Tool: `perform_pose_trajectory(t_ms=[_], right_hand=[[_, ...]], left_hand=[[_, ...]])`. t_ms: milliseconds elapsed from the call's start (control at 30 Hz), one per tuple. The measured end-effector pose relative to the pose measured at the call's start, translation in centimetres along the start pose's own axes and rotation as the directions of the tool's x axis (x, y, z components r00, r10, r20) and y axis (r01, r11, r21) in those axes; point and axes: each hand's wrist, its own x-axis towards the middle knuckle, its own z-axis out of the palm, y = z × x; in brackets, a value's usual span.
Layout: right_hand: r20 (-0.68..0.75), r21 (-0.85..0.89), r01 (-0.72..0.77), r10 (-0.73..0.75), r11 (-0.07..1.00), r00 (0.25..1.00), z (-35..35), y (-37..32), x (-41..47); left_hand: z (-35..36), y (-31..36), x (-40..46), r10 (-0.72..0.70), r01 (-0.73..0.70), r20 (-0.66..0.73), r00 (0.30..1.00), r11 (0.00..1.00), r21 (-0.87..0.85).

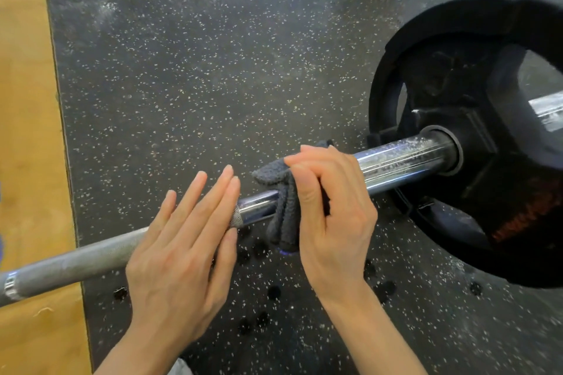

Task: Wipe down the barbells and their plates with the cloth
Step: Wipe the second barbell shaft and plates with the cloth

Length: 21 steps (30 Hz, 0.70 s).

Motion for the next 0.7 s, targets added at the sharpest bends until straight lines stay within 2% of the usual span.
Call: perform_pose_trajectory(t_ms=[133,267,400,500,600,633,700], right_hand=[[0.011,-0.084,0.072,-0.071,0.994,0.997,-1.4,0.7,-1.5],[0.188,-0.259,0.143,-0.096,0.955,0.977,-1.7,0.4,-2.7],[0.317,-0.319,0.273,-0.169,0.908,0.933,-3.9,1.9,-2.2],[0.231,-0.463,0.211,-0.113,0.861,0.966,-6.0,3.8,-1.9],[0.100,-0.484,0.021,0.032,0.875,0.994,-3.9,2.0,-2.7],[0.099,-0.469,0.006,0.046,0.883,0.994,-3.1,1.4,-3.1],[0.171,-0.467,0.102,-0.024,0.878,0.985,-3.2,1.3,-2.7]], left_hand=[[-0.9,1.0,-0.6,-0.017,0.021,0.048,0.999,0.997,-0.071],[-1.2,2.5,0.9,-0.009,0.024,0.077,0.997,0.978,-0.205],[-0.4,3.6,3.2,-0.011,0.028,0.081,0.997,0.977,-0.212],[0.0,3.6,3.2,-0.037,0.051,0.093,0.995,0.987,-0.151],[0.4,3.8,2.9,-0.038,0.045,0.092,0.995,0.996,-0.072],[0.5,3.8,2.8,-0.037,0.042,0.094,0.995,0.997,-0.059],[0.6,3.8,2.8,-0.038,0.042,0.108,0.993,0.998,-0.038]])
